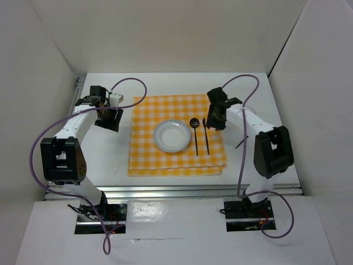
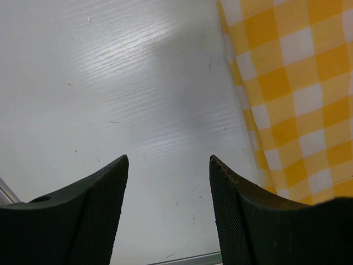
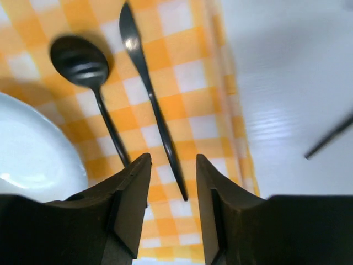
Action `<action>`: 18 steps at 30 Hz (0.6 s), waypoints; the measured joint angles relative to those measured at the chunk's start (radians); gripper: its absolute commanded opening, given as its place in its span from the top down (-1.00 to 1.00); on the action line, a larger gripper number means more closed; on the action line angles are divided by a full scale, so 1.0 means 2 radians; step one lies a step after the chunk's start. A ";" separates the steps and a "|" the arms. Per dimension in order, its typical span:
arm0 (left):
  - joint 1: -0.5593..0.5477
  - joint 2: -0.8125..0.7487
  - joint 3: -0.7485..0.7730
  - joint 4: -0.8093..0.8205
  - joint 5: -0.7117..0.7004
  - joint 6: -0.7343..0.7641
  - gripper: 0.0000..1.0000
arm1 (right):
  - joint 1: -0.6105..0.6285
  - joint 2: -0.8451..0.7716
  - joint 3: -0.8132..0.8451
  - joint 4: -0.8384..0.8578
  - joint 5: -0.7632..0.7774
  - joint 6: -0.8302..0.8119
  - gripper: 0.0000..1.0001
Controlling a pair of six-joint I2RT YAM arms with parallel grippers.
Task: Set the dinner table for one person
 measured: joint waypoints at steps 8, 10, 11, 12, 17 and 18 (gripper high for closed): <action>0.001 0.000 0.000 0.000 0.000 0.001 -0.34 | -0.141 -0.191 -0.089 0.010 0.023 0.083 -0.46; 0.003 0.000 0.000 -0.001 0.000 0.001 -0.34 | -0.204 -0.211 -0.126 0.020 0.011 0.092 -0.46; 0.004 0.000 0.000 -0.001 0.000 0.001 -0.34 | -0.229 -0.209 -0.139 0.022 0.004 0.094 -0.46; 0.004 0.000 0.000 -0.001 0.000 0.001 -0.34 | -0.248 -0.202 -0.149 0.025 0.000 0.095 -0.46; 0.005 0.000 0.000 -0.006 0.000 0.001 -0.34 | -0.282 -0.137 -0.163 0.040 -0.014 0.092 -0.37; 0.005 0.000 0.000 -0.007 -0.001 0.001 -0.34 | -0.283 -0.127 -0.163 0.045 -0.014 0.090 -0.35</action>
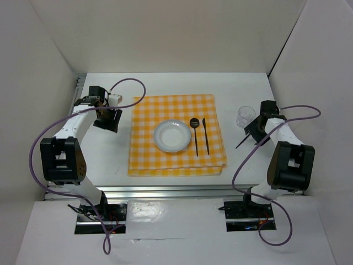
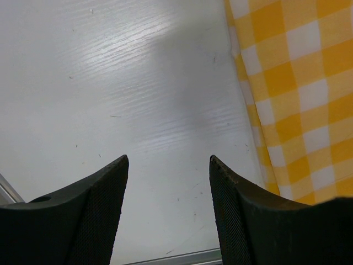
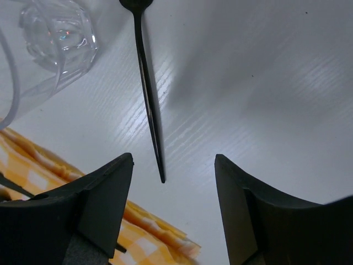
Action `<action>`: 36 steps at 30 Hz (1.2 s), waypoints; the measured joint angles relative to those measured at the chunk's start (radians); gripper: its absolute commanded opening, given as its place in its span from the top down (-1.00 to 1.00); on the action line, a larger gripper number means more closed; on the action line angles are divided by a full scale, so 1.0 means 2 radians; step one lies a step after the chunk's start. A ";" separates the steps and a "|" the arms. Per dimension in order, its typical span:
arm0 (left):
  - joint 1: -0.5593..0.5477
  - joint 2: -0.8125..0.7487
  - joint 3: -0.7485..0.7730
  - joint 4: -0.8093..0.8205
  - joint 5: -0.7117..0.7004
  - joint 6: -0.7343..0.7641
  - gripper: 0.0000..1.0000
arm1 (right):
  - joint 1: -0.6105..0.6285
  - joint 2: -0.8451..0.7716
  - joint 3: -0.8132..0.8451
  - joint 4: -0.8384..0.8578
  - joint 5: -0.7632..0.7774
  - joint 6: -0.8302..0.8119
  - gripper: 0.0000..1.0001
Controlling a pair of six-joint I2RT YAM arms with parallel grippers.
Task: Set the dinner table for one person
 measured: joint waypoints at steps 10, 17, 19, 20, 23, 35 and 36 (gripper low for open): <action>0.000 0.000 0.000 -0.002 -0.005 0.000 -0.34 | 0.000 0.093 0.003 0.054 -0.001 -0.026 -0.21; 0.000 0.000 0.000 -0.003 -0.006 0.000 -0.34 | 0.000 0.124 0.026 0.081 0.011 -0.049 -0.06; 0.000 0.000 0.000 -0.004 -0.006 0.000 -0.34 | 0.000 0.131 0.034 0.081 0.019 -0.051 0.08; 0.000 0.000 0.000 -0.004 -0.006 0.000 -0.34 | 0.000 0.134 0.036 0.081 0.022 -0.051 0.16; 0.000 0.000 0.000 -0.004 -0.009 0.000 -0.34 | 0.000 0.138 0.040 0.080 0.031 -0.051 0.79; 0.000 -0.022 0.002 -0.027 0.015 0.007 -0.32 | 0.002 0.070 -0.014 0.040 0.056 0.006 1.00; 0.000 -0.027 0.007 -0.035 0.023 0.012 -0.32 | 0.005 0.050 -0.019 0.028 0.063 0.010 1.00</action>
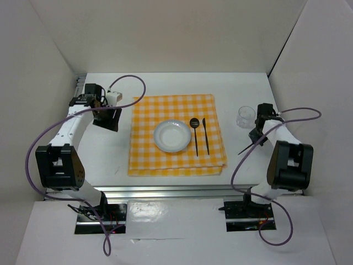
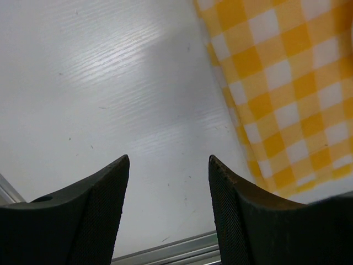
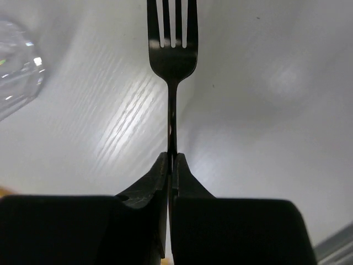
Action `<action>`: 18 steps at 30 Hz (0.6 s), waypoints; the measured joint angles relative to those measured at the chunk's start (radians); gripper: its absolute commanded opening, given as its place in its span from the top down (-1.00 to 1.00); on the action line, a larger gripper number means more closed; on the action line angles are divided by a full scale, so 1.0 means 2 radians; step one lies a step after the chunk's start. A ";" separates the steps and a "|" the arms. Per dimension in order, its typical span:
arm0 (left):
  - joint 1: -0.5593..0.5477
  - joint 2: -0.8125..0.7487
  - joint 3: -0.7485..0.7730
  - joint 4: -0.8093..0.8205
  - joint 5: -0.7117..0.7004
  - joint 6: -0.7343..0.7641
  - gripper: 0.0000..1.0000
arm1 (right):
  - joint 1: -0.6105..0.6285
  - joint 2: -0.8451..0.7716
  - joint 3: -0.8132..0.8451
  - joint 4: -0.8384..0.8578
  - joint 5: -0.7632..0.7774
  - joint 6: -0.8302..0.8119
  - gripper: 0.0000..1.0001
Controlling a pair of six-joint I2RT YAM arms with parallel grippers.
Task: Set the dinner table for one person
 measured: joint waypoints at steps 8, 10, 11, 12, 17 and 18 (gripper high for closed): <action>-0.007 -0.025 0.087 -0.047 0.151 0.015 -0.34 | 0.151 -0.150 0.063 -0.062 0.081 0.024 1.00; -0.019 -0.034 0.097 -0.052 0.201 0.014 -0.37 | 0.225 -0.159 0.094 -0.059 0.088 0.029 1.00; -0.028 -0.040 0.099 -0.051 0.225 0.014 -0.37 | 0.260 -0.160 0.105 -0.054 0.090 0.032 1.00; -0.037 -0.045 0.100 -0.050 0.251 0.012 -0.37 | 0.296 -0.159 0.115 -0.047 0.089 0.034 1.00; -0.093 -0.053 0.099 -0.036 0.327 -0.009 -0.41 | 0.419 -0.079 0.173 -0.001 0.078 0.045 1.00; -0.104 -0.053 0.096 -0.028 0.333 -0.014 -0.41 | 0.434 -0.052 0.192 0.006 0.076 0.047 1.00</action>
